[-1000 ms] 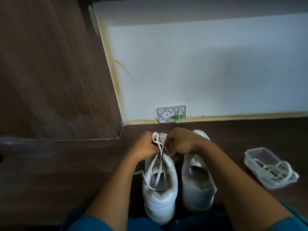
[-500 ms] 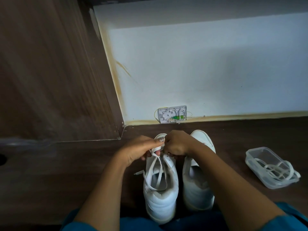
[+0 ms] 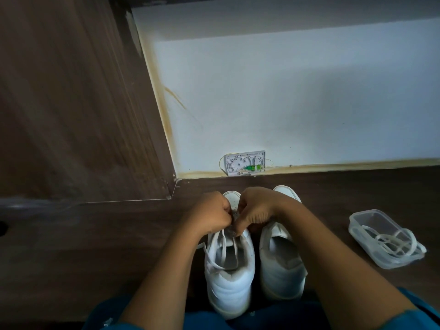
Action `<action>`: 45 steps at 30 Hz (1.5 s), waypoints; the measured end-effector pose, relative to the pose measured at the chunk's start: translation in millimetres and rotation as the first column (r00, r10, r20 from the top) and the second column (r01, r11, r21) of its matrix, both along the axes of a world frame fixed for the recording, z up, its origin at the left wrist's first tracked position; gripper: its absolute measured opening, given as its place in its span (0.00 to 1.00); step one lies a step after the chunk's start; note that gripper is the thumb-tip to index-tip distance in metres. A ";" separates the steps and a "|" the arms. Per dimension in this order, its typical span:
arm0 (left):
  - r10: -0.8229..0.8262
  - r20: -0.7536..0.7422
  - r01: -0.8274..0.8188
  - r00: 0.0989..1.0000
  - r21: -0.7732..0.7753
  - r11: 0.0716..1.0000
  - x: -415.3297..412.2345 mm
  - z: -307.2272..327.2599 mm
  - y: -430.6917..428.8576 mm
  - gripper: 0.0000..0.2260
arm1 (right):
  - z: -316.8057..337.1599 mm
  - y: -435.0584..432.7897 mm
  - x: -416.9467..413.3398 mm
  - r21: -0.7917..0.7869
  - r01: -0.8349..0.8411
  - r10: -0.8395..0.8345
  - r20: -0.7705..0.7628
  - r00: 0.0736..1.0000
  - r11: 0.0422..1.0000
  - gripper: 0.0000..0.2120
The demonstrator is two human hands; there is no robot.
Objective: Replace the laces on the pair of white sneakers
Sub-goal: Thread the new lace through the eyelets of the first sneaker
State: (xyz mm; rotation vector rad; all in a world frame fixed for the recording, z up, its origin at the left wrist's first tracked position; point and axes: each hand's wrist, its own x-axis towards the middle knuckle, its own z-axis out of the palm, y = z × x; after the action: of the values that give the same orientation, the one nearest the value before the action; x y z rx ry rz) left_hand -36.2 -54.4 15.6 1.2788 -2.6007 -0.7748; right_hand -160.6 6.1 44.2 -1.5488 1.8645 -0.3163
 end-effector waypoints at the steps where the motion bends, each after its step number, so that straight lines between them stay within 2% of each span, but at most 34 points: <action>1: -0.027 0.006 0.027 1.000 0.006 1.000 -0.1 1.5 0.8 0.06 | -0.7 0.0 -0.6 -0.009 0.004 -0.004 -0.007 1.000 1.000 0.12; 4: -0.072 -0.045 0.078 0.996 0.153 0.985 8.5 6.6 -1.6 0.08 | -2.8 0.4 -4.2 -0.017 0.016 -0.016 0.038 0.999 1.000 0.09; 7: -0.067 -0.072 0.083 0.995 0.241 0.967 19.4 11.0 -4.3 0.13 | -3.1 1.4 -6.5 -0.016 0.026 -0.024 0.114 0.993 1.000 0.14; 9: -0.031 -0.103 0.058 0.994 0.265 0.962 21.4 12.3 -4.4 0.14 | -2.6 1.9 -7.0 -0.017 0.030 -0.028 0.127 0.991 0.999 0.14; 12: -0.001 -0.113 0.031 0.994 0.262 0.964 19.5 9.1 -4.3 0.13 | -1.3 2.8 -6.5 -0.014 0.024 -0.022 0.131 0.991 1.000 0.13; 16: 0.019 -0.131 0.013 0.991 0.240 0.971 12.7 5.5 -3.1 0.12 | 0.6 4.5 -6.3 -0.021 0.008 -0.006 0.094 0.996 1.000 0.18; 20: 0.134 -0.262 -0.079 0.956 0.208 0.975 8.9 -0.2 -6.7 0.09 | -1.6 2.9 -8.7 -0.013 -0.009 0.010 0.120 0.993 1.000 0.20; 24: 0.110 -0.258 -0.068 0.960 0.168 0.983 10.3 -10.0 -9.6 0.07 | -9.5 -1.4 -10.2 -0.021 0.080 -0.073 0.217 0.973 0.997 0.12; 26: 0.099 -0.247 -0.063 0.964 0.150 0.987 8.0 -15.1 -10.3 0.06 | -14.5 -5.5 -10.7 -0.078 0.098 -0.086 0.146 0.986 0.992 0.07; 29: 0.104 -0.230 -0.077 0.968 0.124 0.989 4.2 -21.0 -13.9 0.07 | -17.5 -11.1 -3.0 -0.181 -0.021 0.004 -0.092 0.996 0.983 0.07; 31: 0.092 -0.215 -0.070 0.972 0.109 0.992 3.3 -22.3 -15.9 0.08 | -16.3 -12.7 4.1 -0.198 -0.097 0.046 -0.247 0.968 0.975 0.09; 34: 0.083 -0.229 -0.059 0.970 0.107 0.992 4.8 -22.2 -16.4 0.09 | -16.1 -14.5 6.2 -0.171 -0.119 0.047 -0.378 0.924 0.978 0.11; 40: 0.089 -0.223 -0.060 0.971 0.134 0.989 8.5 -24.2 -20.0 0.09 | -17.9 -16.2 -3.3 -0.083 -0.139 0.106 -0.318 0.942 0.987 0.10; 45: 0.082 -0.188 -0.054 0.979 0.152 0.987 8.9 -21.1 -19.6 0.12 | -16.1 -12.4 -8.7 -0.156 -0.189 0.139 -0.282 0.949 0.969 0.10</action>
State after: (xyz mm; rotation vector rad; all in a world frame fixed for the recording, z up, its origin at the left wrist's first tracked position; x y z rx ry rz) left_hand -27.3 -74.0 -5.5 1.2523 -2.3719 -1.0383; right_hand -169.4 -6.3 28.1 -1.9425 1.9351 -0.2121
